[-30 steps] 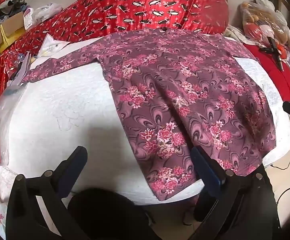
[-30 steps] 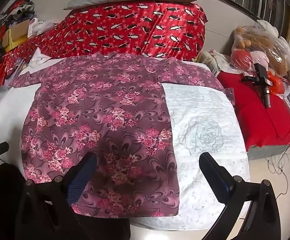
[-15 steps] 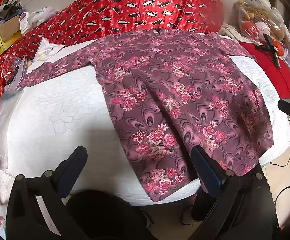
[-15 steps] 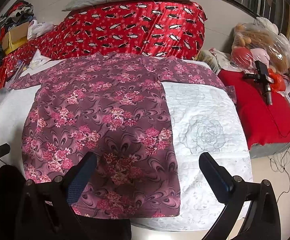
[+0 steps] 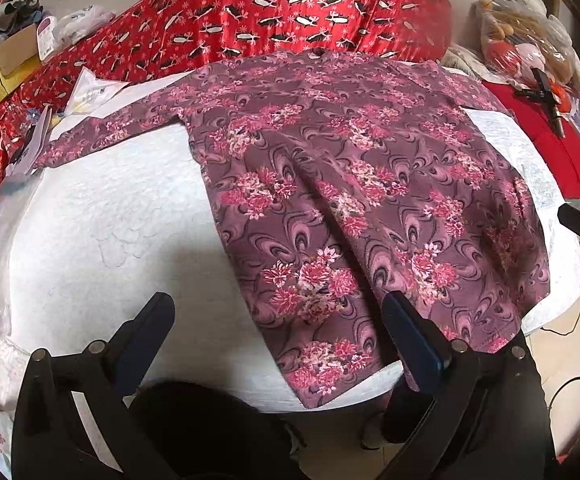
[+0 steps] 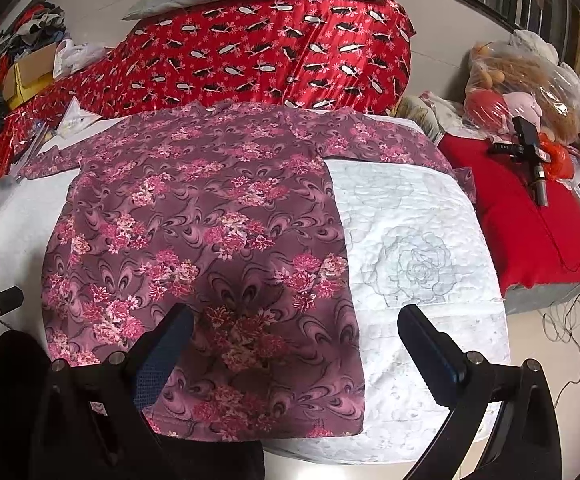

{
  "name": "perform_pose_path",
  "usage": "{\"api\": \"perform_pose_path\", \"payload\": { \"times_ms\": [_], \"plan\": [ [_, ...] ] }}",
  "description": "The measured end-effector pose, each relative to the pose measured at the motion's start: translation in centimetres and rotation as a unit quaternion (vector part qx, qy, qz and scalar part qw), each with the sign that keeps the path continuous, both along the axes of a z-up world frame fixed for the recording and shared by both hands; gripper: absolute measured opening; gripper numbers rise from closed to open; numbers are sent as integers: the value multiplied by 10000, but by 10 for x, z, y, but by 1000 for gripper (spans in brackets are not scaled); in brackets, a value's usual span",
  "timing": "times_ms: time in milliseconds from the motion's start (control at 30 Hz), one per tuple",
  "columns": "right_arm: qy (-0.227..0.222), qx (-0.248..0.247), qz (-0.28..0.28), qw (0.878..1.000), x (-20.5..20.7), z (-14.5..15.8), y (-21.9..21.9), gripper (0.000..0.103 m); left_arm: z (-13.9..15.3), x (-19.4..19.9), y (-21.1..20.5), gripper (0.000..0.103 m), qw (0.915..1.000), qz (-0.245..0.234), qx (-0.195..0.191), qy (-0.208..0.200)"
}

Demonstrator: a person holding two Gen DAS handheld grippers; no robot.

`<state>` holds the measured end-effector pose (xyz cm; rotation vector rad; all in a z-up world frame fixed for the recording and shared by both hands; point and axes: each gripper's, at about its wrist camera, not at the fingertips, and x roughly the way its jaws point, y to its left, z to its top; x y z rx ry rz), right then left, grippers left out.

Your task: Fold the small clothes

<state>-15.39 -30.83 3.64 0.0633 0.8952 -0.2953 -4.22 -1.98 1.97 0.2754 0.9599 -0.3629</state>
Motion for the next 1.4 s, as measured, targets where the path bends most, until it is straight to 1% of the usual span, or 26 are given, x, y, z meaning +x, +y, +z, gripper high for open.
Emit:
{"api": "perform_pose_path", "payload": {
  "times_ms": [300,367,433,500,533,600,667,700,733,800,833,867,900,933,967,1000,1033,1067,1100,1133,1200,1233,1267,1300,1333,1400],
  "plan": [
    [47,244,-29,9997,2,-6,-4,102,-1,3,-1,103,10000,22,2,22],
    [17,143,-31,9999,2,-6,-3,102,-2,4,-1,103,10000,26,-8,44],
    [20,171,-32,9998,3,-7,-3,102,-4,6,0,103,9999,44,-37,107],
    [62,110,-44,9999,4,-9,-4,102,-8,14,6,103,9994,160,-106,298],
    [100,186,-60,9998,4,-11,-6,102,-12,20,11,103,9986,281,-152,431],
    [137,319,-144,9993,5,-17,-13,102,-22,31,23,103,9957,574,-221,699],
    [290,387,-300,9984,5,-27,-23,102,-36,40,34,103,9907,850,-249,1034],
    [411,445,-388,9974,5,-35,-29,102,-42,42,36,103,9891,918,-242,1127],
    [427,616,-452,9962,6,-41,-33,102,-49,43,36,103,9874,954,-235,1241],
    [722,691,-577,9933,7,-60,-42,100,-64,41,29,102,9846,856,-198,1513],
    [816,803,-584,9917,9,-71,-45,93,-72,39,23,94,9831,756,-204,1658],
    [973,833,-551,9902,10,-77,-45,82,-78,37,17,79,9810,643,-222,1818],
    [1058,878,-496,9893,11,-84,-45,66,-85,35,10,65,9781,514,-243,2003],
    [1256,970,-406,9865,11,-89,-42,58,-94,33,2,34,9745,398,-167,2204],
    [1308,1021,-323,9856,12,-92,-39,53,-96,31,-1,32,9752,393,-80,2175],
    [1273,907,-297,9873,10,-90,-37,34,-93,29,-3,25,9767,383,-95,2110],
    [1168,897,-184,9889,8,-85,-35,14,-90,29,-2,1,9772,361,-180,2083],
    [1048,1010,-40,9893,6,-79,-34,5,-83,30,2,2,9761,349,-342,2116],
    [984,1107,0,9890,4,-73,-35,5,-75,31,8,2,9741,428,-512,2158],
    [805,1282,60,9885,0,-64,-37,5,-63,32,18,2,9727,521,-736,2139],
    [230,1708,176,9849,-12,-41,-44,5,-35,29,39,2,9734,630,-1048,1939],
    [7,1902,211,9815,-19,-27,-48,5,-21,27,51,2,9755,691,-1126,1759],
    [-251,2023,231,9787,-26,-12,-53,5,-9,26,62,2,9778,763,-1119,1596],
    [-440,2096,203,9766,-34,0,-60,5,-6,28,69,2,9785,801,-1096,1552],
    [-426,2093,149,9768,-36,6,-60,5,-7,27,78,2,9781,895,-1034,1571],
    [-321,2020,27,9789,-38,2,-65,5,-22,29,86,2,9762,1022,-901,1687]
  ]
}}
